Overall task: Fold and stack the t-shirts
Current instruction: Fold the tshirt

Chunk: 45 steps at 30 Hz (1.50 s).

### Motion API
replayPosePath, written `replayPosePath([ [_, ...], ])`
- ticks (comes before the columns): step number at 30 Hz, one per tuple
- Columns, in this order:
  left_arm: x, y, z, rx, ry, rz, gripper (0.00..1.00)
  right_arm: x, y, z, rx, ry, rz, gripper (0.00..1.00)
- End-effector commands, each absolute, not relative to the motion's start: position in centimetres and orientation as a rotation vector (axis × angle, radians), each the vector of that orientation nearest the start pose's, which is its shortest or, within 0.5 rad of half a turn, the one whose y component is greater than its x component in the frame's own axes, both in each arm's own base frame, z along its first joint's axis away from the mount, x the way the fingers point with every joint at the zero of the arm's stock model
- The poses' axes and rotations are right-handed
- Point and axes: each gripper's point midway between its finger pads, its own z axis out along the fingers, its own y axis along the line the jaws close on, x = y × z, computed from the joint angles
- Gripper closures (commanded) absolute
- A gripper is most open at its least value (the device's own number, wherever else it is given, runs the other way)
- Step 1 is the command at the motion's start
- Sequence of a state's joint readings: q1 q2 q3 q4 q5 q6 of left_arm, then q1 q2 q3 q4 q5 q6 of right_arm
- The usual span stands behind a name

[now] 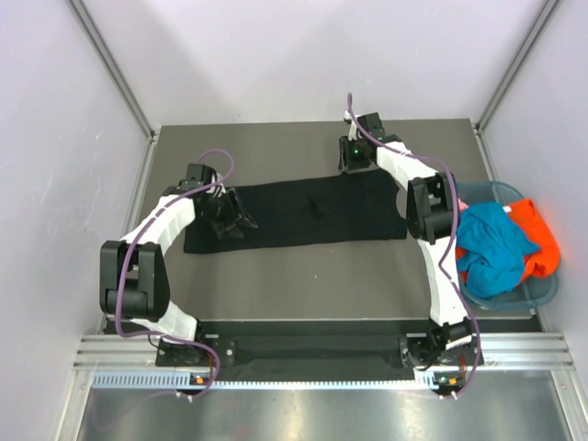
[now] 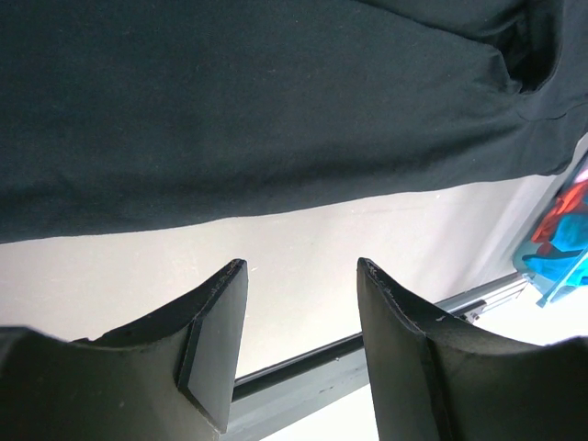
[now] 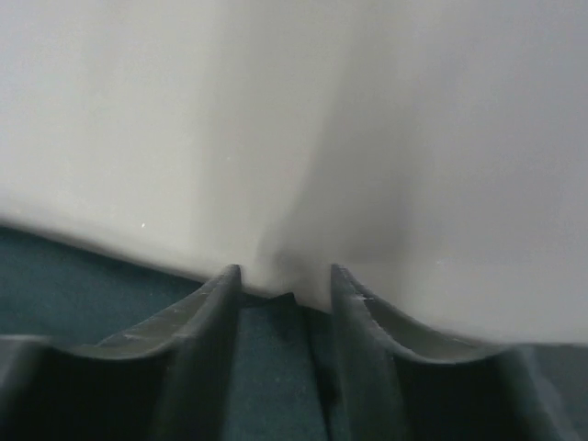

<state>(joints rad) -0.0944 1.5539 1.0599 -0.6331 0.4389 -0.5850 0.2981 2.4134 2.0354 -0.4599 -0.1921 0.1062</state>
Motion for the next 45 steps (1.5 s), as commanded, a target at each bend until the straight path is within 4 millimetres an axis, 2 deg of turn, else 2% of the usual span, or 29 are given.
replayPosePath([
  [1,31.3,-13.0,9.8,-0.516,2.711,-0.826,0.44,56.8,22.0,8.3,-0.381,2.31,0.479,0.54],
  [2,31.3,-13.0,9.7,-0.516,2.71,-0.831,0.44,56.8,22.3,8.5,-0.392,2.307,0.488,0.53],
  [8,31.2,-13.1,9.6,-0.518,2.713,-0.839,0.44,56.2,22.1,6.6,-0.376,2.359,0.488,0.56],
  [16,31.0,-13.0,9.6,-0.516,2.719,-0.835,0.44,56.1,21.7,5.1,-0.358,2.393,0.468,0.69],
  [27,31.1,-13.0,9.8,-0.512,2.716,-0.835,0.44,55.8,21.1,3.9,-0.345,2.43,0.459,0.7],
  [31,31.1,-13.1,9.8,-0.513,2.716,-0.837,0.44,55.8,21.0,3.7,-0.342,2.435,0.456,0.81],
  [33,31.2,-13.1,9.8,-0.51,2.714,-0.839,0.44,56.0,20.9,3.9,-0.333,2.431,0.445,0.85],
  [37,31.1,-13.1,9.8,-0.511,2.716,-0.839,0.44,56.4,20.6,4.6,-0.318,2.416,0.425,1.0],
  [42,31.2,-13.1,9.9,-0.509,2.712,-0.838,0.44,57.1,19.5,6.2,-0.258,2.394,0.363,1.0],
  [45,31.2,-13.1,10.0,-0.512,2.709,-0.837,0.44,57.4,18.7,8.8,-0.218,2.353,0.318,1.0],
])
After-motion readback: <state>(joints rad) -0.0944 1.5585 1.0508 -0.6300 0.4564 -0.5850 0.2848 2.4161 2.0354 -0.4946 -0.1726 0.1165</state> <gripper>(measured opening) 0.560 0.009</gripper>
